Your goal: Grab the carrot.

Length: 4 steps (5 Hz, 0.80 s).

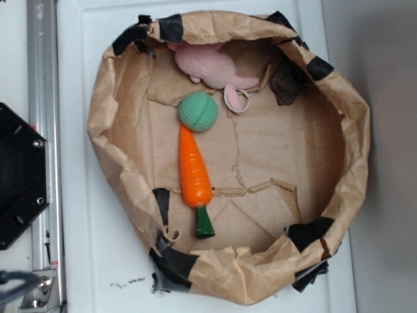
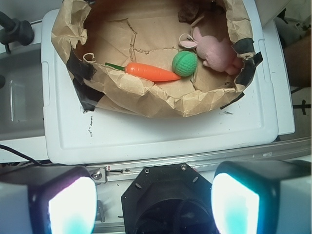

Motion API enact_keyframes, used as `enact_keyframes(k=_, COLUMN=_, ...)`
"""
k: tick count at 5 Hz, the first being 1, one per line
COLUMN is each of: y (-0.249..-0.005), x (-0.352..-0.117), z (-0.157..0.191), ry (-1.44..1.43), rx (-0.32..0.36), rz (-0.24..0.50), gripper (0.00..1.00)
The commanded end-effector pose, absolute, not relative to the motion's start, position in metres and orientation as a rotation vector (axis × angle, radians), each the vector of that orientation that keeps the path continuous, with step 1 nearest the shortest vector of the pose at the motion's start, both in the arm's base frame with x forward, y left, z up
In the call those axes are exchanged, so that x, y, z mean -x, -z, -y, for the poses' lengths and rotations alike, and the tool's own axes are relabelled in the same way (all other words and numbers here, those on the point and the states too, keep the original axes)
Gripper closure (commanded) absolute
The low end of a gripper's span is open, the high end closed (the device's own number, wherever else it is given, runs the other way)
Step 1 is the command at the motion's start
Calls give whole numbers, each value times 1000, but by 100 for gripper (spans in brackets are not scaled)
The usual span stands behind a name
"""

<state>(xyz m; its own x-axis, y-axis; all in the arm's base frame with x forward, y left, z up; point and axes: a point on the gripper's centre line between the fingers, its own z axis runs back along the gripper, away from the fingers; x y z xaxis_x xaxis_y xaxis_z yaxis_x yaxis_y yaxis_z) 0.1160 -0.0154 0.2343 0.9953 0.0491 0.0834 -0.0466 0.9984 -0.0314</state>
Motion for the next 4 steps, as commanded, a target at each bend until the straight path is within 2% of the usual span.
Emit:
enact_keyframes(k=1, y=-234, x=-116, z=15, ry=-48, rx=29, rz=84, gripper=0)
enact_keyframes(k=2, y=-210, x=-166, z=4, ry=201, rx=148, rz=120, gripper=0)
enact_keyframes(k=3, y=-191, x=-210, z=3, ry=259, rx=124, rz=66, gripper=0)
enact_keyframes(k=4, y=-143, x=-231, z=9, ry=381, rx=53, rz=-4, gripper=0)
